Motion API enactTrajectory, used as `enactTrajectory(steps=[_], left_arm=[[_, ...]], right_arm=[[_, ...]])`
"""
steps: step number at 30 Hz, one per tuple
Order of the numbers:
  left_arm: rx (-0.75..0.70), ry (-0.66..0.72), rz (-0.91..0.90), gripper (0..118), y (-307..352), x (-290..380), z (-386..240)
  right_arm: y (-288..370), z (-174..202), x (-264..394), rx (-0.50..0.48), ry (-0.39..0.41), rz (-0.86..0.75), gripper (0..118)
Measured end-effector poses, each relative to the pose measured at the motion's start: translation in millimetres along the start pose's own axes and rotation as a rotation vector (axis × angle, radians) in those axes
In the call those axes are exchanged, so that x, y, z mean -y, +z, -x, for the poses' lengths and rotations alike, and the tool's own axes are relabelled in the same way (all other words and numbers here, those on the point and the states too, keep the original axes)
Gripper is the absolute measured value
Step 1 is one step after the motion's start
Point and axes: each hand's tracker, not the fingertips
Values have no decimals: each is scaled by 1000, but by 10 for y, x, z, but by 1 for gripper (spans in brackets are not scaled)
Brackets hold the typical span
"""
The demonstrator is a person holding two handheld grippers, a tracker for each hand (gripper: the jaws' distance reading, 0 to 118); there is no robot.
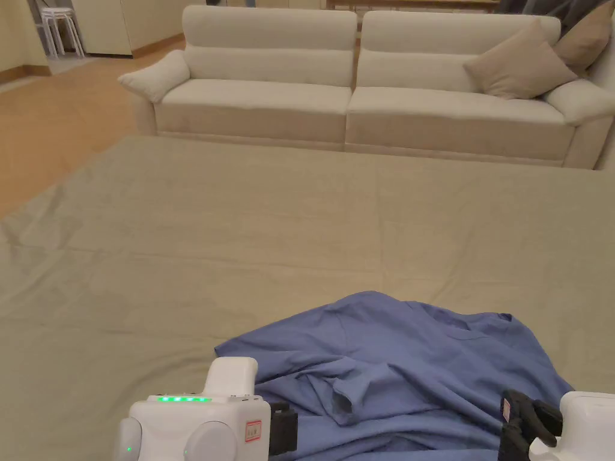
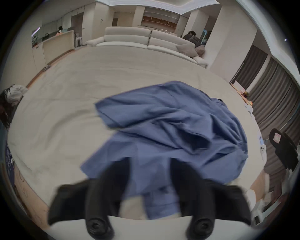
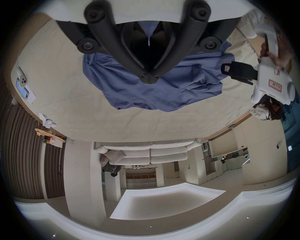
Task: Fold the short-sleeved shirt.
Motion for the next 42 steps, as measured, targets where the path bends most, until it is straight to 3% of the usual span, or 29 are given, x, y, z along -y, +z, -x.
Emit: enactTrajectory(steps=[4, 11, 12, 14, 16, 19, 25, 27, 28, 30, 31, 32, 33, 34, 37, 40, 42], left_arm=[[-114, -26, 6, 94, -82, -41, 311], [-118, 15, 171, 94, -594, 7, 511], [-126, -17, 70, 90, -526, -19, 457], [-230, -25, 96, 64, -564, -27, 387], [-174, -15, 88, 47, -530, -41, 395], [-172, -37, 84, 2, -534, -59, 388], [-141, -38, 101, 2, -436, -74, 386], [-81, 15, 92, 2, -346, -100, 436], [-69, 36, 76, 2, -297, -103, 458], [-57, 48, 60, 2, -172, -118, 479], [-56, 49, 51, 2, -121, -119, 481], [-44, 56, 40, 2, -63, -125, 487], [-32, 60, 27, 2, -8, -131, 484], [-28, 62, 21, 2, 32, -136, 473], [-27, 49, 11, 2, 114, -109, 449], [-20, 43, 14, 2, 129, -95, 432], [-11, 46, 13, 2, 127, -103, 447]], right_arm=[[-34, 44, -4, -1, 41, 4, 0], [-145, -5, 96, 8, 37, 56, 0], [-161, -19, 108, 11, 40, 63, 0], [-183, -25, 117, 13, 40, 75, 0], [-195, -30, 125, 9, 35, 79, 0], [-229, -8, 138, 5, 26, 91, 0], [-365, 60, 42, -43, 41, 108, 0], [-524, 100, -120, -123, 56, 114, 0], [-629, 123, -217, -164, 64, 124, 3], [-920, 231, -443, -220, 92, 148, 50], [-1061, 287, -532, -248, 115, 148, 61], [-1165, 492, -669, -267, 148, 159, 61], [-1351, 607, -762, -292, 188, 176, 96], [-1516, 700, -826, -305, 225, 179, 112], [-2165, 940, -997, -307, 370, 225, 113], [-2881, 1178, -1089, -356, 432, 358, 112], [-3267, 1295, -1080, -348, 438, 447, 97]])
